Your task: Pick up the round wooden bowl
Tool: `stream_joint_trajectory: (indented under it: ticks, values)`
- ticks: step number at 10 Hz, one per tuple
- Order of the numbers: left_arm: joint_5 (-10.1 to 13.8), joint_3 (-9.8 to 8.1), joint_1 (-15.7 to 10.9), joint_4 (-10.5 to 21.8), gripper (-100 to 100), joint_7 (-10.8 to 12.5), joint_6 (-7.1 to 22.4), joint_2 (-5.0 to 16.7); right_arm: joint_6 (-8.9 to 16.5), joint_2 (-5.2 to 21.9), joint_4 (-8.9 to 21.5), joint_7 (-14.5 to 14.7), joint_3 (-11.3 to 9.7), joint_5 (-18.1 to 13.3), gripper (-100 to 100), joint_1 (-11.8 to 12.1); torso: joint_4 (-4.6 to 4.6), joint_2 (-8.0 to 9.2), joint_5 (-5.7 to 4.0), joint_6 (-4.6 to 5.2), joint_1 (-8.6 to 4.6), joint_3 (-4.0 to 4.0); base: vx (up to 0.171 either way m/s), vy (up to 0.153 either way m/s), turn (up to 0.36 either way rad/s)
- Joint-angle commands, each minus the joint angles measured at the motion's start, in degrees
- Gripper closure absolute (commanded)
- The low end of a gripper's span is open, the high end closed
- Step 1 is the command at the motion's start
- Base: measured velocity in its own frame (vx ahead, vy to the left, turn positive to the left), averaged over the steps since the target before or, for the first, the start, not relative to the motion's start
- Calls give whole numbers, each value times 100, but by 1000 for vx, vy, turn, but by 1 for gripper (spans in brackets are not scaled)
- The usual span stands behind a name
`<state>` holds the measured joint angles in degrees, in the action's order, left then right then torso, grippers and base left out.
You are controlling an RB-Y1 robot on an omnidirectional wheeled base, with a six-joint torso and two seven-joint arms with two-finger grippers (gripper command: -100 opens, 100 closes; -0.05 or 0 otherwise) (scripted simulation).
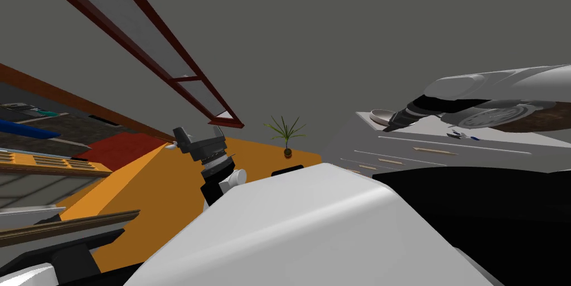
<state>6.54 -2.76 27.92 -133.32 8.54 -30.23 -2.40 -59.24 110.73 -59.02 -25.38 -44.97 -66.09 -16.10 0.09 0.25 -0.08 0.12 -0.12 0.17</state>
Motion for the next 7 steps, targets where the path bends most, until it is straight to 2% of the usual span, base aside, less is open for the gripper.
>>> stream_joint_trajectory:
  ticks: [1,5,6,7]
  values:
    - [0,0,0,0,0,0,0,0,0,0,0,0,0,0,100,0,0,0,0,0,0,0,-7,-2,-3]
    - [0,0,0,0,0,0,0,0,10,18,8,9,8,-6,100,-7,-8,-15,-16,5,3,-11,0,-3,3]
    - [0,0,0,0,0,0,0,0,9,17,7,10,8,-6,0,-6,-7,-14,-15,6,3,-10,0,0,0]
    - [0,0,0,0,0,0,0,0,-32,-4,93,224,23,94,100,24,-7,-14,-14,6,4,-10,84,21,-183]
